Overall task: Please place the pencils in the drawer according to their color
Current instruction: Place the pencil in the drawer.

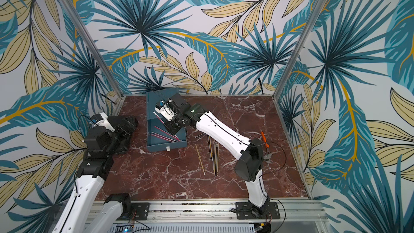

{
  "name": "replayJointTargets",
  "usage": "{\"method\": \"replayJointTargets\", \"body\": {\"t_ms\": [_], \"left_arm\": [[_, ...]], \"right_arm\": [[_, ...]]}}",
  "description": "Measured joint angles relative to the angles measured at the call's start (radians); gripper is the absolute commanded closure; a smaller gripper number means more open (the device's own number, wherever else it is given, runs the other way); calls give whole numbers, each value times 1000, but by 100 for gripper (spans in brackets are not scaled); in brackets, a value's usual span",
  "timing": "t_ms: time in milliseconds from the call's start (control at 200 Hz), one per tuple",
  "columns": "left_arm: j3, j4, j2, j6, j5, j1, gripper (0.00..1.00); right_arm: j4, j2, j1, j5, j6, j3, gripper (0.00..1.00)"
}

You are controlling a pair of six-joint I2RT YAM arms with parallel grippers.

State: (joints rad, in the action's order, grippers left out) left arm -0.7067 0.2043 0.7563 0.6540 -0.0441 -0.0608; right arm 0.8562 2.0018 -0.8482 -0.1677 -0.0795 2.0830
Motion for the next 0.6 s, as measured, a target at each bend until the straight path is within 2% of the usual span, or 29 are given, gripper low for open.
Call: {"method": "replayJointTargets", "body": {"t_ms": [250,601], "left_arm": [[0,15,-23,-27,-8,0,0],[-32,71,-52,-92,-84,0,0]], "right_arm": [[10,5,-4,6,-2,5,73],[13,5,-4,21,25,25,65]]}}
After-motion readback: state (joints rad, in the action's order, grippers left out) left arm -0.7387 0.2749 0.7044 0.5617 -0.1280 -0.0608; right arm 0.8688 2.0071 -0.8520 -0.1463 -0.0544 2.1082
